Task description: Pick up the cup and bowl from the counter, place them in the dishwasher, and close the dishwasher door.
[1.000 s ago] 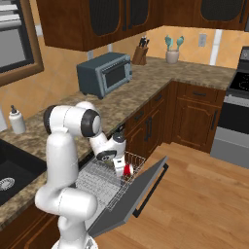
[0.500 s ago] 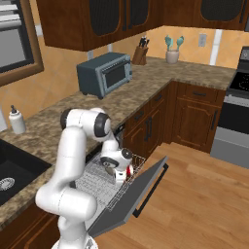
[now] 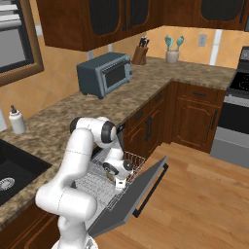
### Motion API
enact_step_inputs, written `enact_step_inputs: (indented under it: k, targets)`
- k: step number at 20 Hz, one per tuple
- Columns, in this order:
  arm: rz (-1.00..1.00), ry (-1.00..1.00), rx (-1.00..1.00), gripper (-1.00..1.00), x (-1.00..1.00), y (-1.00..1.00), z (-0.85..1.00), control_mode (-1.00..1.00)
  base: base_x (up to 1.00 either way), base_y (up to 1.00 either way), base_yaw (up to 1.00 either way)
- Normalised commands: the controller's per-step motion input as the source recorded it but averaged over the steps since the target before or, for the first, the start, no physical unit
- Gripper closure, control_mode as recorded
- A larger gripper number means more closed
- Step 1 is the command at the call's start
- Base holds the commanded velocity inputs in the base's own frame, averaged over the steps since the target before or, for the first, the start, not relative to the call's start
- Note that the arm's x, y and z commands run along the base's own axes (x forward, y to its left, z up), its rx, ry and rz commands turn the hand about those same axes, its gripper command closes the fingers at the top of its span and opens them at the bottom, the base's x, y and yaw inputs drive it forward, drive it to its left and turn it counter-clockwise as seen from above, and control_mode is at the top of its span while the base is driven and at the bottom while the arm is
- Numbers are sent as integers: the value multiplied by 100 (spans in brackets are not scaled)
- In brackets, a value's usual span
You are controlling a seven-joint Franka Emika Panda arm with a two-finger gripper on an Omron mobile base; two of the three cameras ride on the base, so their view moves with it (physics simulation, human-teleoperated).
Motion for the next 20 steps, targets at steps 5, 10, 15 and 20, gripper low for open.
enact_step_inputs:
  k: [5,10,15,20]
  targets:
    - [-3,6,2,100,70,11,-38,-100,0,0,0]
    - [-2,5,0,100,65,16,-31,-100,0,0,0]
    - [-5,8,0,-100,39,12,-36,-100,0,0,0]
    - [-5,6,0,-100,15,-5,-29,-100,0,0,0]
